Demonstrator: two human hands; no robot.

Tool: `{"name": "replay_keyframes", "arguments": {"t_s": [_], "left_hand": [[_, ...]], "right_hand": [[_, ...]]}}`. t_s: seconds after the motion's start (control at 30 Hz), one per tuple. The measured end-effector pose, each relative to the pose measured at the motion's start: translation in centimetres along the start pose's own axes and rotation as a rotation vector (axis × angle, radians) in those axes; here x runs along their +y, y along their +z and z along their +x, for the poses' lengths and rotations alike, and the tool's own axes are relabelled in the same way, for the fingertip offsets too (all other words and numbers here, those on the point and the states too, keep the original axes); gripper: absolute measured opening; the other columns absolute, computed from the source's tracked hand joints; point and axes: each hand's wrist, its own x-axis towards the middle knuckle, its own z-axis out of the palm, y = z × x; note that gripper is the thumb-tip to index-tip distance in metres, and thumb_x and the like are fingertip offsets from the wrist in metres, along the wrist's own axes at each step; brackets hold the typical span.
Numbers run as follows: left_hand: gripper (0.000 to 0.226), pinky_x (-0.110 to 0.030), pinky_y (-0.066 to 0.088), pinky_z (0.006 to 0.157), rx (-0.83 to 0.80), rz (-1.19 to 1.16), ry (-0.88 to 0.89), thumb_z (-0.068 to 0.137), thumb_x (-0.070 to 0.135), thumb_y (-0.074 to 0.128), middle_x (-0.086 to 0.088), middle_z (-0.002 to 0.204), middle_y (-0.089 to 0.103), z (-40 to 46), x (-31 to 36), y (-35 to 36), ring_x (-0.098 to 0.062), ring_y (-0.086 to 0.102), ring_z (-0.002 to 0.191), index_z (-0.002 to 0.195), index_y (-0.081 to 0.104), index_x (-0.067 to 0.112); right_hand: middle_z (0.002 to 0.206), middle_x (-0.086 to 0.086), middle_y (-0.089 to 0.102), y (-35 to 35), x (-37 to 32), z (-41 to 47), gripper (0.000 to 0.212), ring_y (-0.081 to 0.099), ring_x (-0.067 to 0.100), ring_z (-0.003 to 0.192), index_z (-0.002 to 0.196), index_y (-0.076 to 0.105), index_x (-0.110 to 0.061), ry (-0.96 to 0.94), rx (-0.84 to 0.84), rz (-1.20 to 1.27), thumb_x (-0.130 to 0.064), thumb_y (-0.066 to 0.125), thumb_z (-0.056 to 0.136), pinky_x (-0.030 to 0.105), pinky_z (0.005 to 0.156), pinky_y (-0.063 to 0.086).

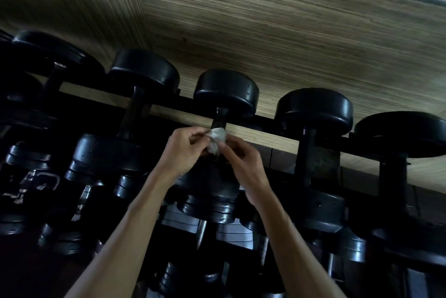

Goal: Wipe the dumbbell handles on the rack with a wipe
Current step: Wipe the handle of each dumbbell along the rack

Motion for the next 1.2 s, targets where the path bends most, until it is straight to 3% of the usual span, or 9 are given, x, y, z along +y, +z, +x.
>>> {"name": "replay_keyframes", "arguments": {"t_s": [0.2,0.33,0.4,0.53,0.63,0.8,0.9,1.1,1.2], "left_hand": [[0.011,-0.019,0.057,0.077,0.097,0.145,0.121,0.092,0.013,0.067,0.004,0.089,0.074,-0.4,0.0,0.1,-0.003,0.071,0.083,0.1,0.072,0.019],[0.013,-0.019,0.053,0.083,0.307,0.391,0.268,0.098,0.018,0.059,0.009,0.096,0.068,-1.8,-2.4,0.9,-0.004,0.065,0.09,0.106,0.069,0.014],[0.02,-0.027,0.052,0.087,0.386,0.369,0.23,0.102,0.021,0.051,0.004,0.101,0.069,-2.7,-3.5,1.8,-0.011,0.063,0.095,0.108,0.068,0.013],[0.033,-0.008,0.038,0.085,0.439,0.344,0.218,0.104,0.027,0.041,0.003,0.102,0.07,-4.0,-4.4,2.6,-0.008,0.06,0.099,0.108,0.069,0.012],[0.039,-0.015,0.041,0.085,0.459,0.329,0.219,0.1,0.033,0.037,0.005,0.1,0.071,-3.9,-4.7,2.4,-0.009,0.061,0.097,0.105,0.07,0.013],[0.043,-0.029,0.05,0.086,0.473,0.264,0.211,0.096,0.037,0.034,0.01,0.098,0.072,-3.7,-4.9,2.4,-0.008,0.062,0.098,0.101,0.072,0.018],[0.04,-0.032,0.052,0.084,0.483,0.24,0.211,0.095,0.035,0.036,0.011,0.096,0.072,-3.5,-5.1,2.5,-0.008,0.062,0.097,0.098,0.072,0.019],[0.039,-0.031,0.051,0.084,0.486,0.209,0.188,0.094,0.037,0.037,0.013,0.093,0.07,-3.7,-5.1,2.6,-0.004,0.06,0.097,0.094,0.073,0.021],[0.038,-0.034,0.052,0.083,0.492,0.199,0.198,0.094,0.035,0.038,0.011,0.091,0.07,-3.6,-5.1,2.6,-0.008,0.061,0.096,0.092,0.072,0.02]], "right_hand": [[0.09,0.009,0.075,-0.5,-0.2,1.4,0.016,0.07,0.016,0.079,0.1,0.065,-0.007,-0.038,0.078,0.083,-0.011,0.074,0.089,0.028,0.07,0.055],[0.094,-0.005,0.074,-0.5,-0.1,3.7,0.015,0.067,-0.006,0.084,0.107,0.066,-0.013,-0.311,0.296,-0.379,-0.009,0.068,0.093,0.015,0.074,0.052],[0.108,-0.001,0.074,-0.1,-0.3,5.2,0.022,0.068,0.001,0.099,0.118,0.07,-0.009,-0.516,0.29,-0.56,-0.008,0.062,0.097,0.017,0.086,0.054],[0.109,0.01,0.06,1.3,0.1,7.5,0.02,0.063,0.024,0.096,0.112,0.072,0.0,-0.829,0.297,-0.866,-0.009,0.062,0.097,0.041,0.085,0.059],[0.106,-0.002,0.049,1.1,0.8,6.9,0.015,0.05,0.019,0.094,0.103,0.073,0.002,-1.042,0.224,-1.032,0.001,0.069,0.089,0.032,0.081,0.053],[0.092,-0.004,0.06,-1.3,2.2,6.3,0.012,0.046,0.016,0.094,0.099,0.076,-0.008,-0.816,0.099,-0.997,-0.011,0.065,0.096,0.02,0.084,0.04],[0.101,-0.004,0.06,-1.8,2.0,5.4,0.02,0.047,0.012,0.097,0.112,0.074,-0.01,-0.773,0.011,-0.99,-0.018,0.06,0.1,0.016,0.088,0.038],[0.1,0.008,0.063,0.4,1.0,6.8,0.019,0.061,0.023,0.09,0.111,0.073,-0.004,-0.735,0.136,-0.932,-0.014,0.061,0.099,0.034,0.083,0.052],[0.104,0.006,0.065,0.1,1.0,5.8,0.019,0.062,0.02,0.095,0.111,0.072,-0.006,-0.739,0.035,-0.935,-0.012,0.06,0.099,0.028,0.088,0.05]]}}
